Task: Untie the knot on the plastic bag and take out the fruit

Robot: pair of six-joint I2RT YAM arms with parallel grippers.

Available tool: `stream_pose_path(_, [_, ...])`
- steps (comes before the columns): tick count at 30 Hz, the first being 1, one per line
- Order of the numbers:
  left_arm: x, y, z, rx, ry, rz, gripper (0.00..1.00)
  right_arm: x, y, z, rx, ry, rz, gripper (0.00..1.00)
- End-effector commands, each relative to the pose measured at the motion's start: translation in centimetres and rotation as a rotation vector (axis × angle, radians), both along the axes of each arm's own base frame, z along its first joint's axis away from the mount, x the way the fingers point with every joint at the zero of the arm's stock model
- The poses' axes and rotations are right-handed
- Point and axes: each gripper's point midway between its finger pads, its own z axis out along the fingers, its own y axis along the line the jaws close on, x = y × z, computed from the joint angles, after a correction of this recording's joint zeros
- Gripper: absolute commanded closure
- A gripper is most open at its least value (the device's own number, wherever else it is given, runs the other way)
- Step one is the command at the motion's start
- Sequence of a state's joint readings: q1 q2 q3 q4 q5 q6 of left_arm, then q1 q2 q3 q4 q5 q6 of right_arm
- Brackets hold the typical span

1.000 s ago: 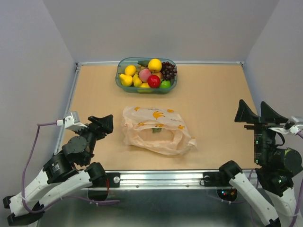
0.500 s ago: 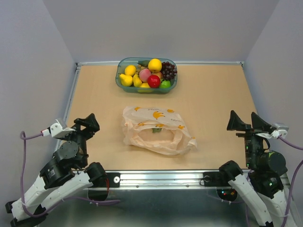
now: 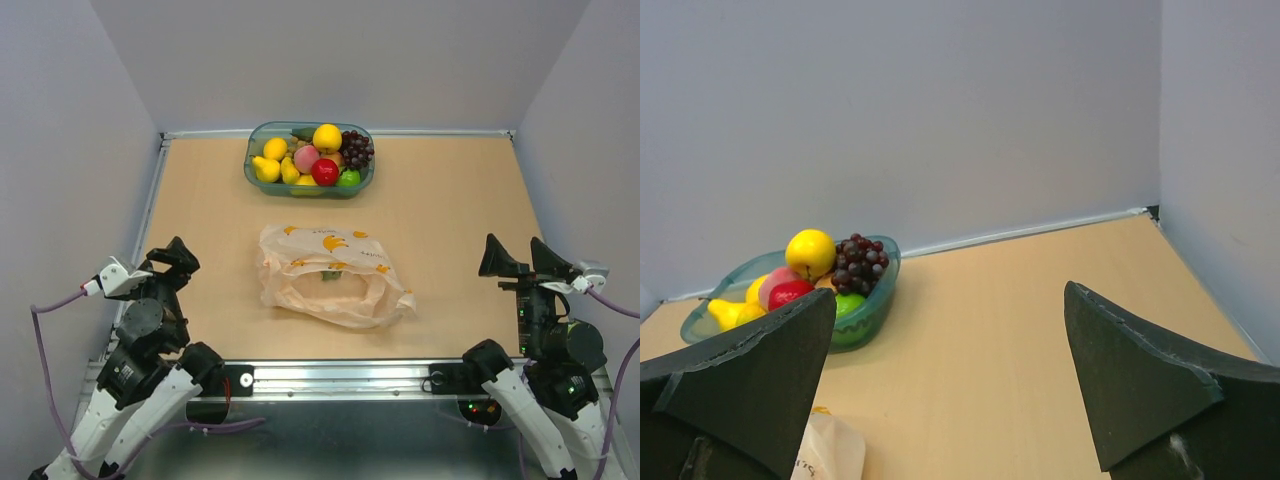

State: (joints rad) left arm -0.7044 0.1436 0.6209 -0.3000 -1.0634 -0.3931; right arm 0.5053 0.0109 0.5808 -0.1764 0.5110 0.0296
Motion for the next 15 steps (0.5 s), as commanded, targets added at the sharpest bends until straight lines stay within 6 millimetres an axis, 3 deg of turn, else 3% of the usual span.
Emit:
stream_pose_path(1, [1.3, -0.7, 1.2, 0.041, -0.027, -0.019, 0.09, -0.1, 0.2, 0.2, -0.017, -0.016, 0.011, 0.00])
stream_pose_path(15, [4.2, 0.0, 1.8, 0.070, -0.060, -0.050, 0.09, -0.1, 0.4, 0.3, -0.046, -0.023, 0.021, 0.00])
